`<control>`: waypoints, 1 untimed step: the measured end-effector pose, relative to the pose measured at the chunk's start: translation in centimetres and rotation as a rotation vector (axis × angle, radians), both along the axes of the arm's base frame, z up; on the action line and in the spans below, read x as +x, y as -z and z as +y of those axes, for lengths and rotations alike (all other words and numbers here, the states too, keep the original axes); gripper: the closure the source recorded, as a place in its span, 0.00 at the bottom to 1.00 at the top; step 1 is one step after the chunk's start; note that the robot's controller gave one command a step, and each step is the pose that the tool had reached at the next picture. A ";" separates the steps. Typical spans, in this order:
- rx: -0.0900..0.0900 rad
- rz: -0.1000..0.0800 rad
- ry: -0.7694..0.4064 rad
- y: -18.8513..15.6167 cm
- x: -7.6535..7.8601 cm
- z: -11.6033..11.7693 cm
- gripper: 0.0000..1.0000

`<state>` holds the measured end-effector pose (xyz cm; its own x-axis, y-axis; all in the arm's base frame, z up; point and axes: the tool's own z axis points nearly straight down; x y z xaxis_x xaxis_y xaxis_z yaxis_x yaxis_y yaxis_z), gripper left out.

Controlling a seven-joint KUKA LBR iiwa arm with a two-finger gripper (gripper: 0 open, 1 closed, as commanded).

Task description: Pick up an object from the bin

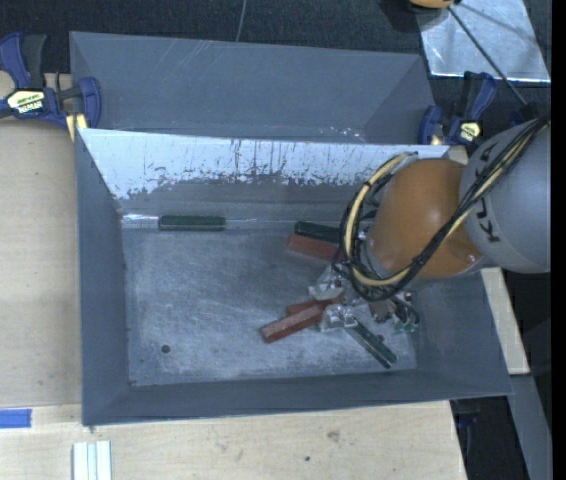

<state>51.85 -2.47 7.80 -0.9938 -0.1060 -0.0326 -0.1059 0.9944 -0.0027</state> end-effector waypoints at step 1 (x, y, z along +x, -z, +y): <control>-0.002 0.025 -0.044 -16.8 -1.2 -1.2 1.00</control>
Offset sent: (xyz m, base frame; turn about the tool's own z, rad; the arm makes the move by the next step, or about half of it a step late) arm 0.0000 0.0000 0.0000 0.0000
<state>50.64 -3.65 24.57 -0.9888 -0.1492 -0.0076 -0.1492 0.9888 -0.0018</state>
